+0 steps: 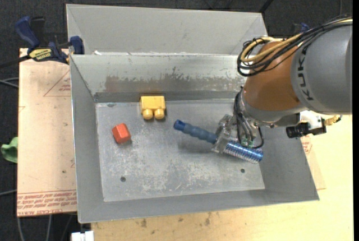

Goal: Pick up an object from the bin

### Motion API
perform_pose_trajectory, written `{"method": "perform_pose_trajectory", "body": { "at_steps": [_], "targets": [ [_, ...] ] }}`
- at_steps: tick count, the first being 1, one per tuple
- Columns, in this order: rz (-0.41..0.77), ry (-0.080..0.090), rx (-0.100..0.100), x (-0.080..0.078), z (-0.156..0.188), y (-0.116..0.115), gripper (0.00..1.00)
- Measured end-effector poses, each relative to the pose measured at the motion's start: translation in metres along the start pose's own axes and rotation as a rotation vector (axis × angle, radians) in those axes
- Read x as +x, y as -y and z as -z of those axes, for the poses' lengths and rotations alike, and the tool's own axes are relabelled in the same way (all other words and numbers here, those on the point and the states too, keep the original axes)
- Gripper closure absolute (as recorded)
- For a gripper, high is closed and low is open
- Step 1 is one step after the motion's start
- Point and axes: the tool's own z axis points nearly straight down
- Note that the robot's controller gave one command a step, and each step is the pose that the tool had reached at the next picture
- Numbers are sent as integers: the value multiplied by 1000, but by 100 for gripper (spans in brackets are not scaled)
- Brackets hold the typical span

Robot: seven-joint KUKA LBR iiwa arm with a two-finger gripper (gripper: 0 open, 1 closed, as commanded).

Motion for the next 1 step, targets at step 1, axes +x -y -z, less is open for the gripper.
{"method": "perform_pose_trajectory", "body": {
  "at_steps": [1],
  "targets": [
    [3, 1, 0, -1, 72, -1, 100]
  ]
}}
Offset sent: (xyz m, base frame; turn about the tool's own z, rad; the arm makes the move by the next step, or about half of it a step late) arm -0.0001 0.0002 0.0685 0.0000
